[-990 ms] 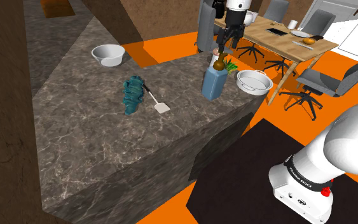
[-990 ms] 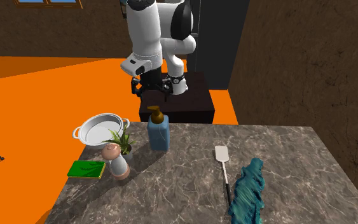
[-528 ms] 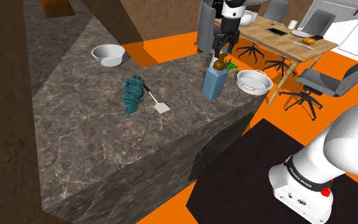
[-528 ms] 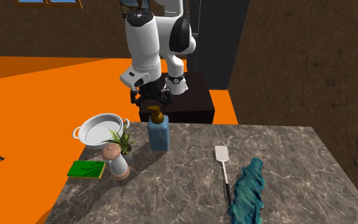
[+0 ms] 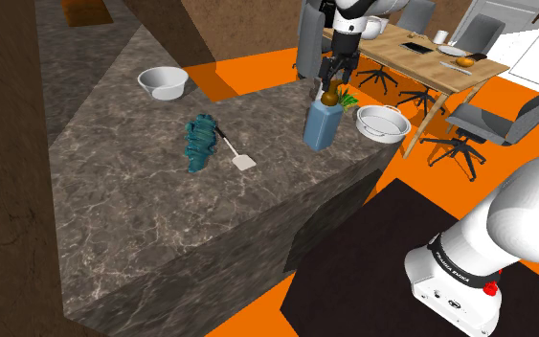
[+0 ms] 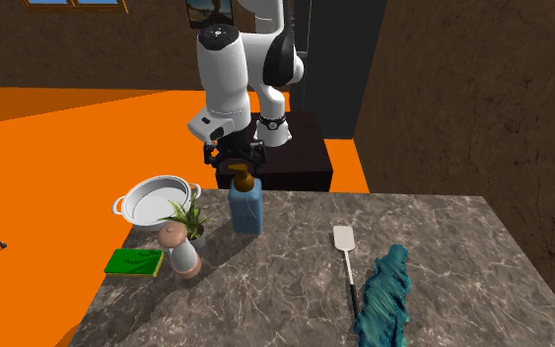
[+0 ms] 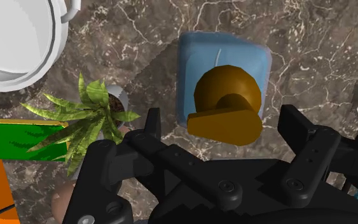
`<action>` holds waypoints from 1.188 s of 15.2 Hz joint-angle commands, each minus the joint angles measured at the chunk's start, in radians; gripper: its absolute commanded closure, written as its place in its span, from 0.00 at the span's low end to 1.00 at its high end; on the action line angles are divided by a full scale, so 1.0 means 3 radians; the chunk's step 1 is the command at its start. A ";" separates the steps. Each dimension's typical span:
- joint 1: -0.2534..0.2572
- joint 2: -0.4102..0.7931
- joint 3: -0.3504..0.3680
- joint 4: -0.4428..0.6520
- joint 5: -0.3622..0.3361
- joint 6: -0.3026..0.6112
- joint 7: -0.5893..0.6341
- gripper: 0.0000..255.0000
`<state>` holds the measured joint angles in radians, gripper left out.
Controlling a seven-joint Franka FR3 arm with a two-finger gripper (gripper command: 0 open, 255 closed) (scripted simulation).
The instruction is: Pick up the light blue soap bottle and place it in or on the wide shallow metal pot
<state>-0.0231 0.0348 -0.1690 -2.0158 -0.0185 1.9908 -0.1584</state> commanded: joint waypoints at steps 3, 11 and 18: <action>0.0000 0.0000 0.0000 0.0000 0.0000 0.0000 0.0000 1.00; 0.0000 0.0000 0.0000 0.0000 0.0000 0.0000 0.0000 1.00; 0.0003 -0.0084 0.0002 0.0219 -0.0012 -0.0302 0.0005 1.00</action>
<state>-0.0220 0.0148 -0.1680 -1.9614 -0.0215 1.9167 -0.1567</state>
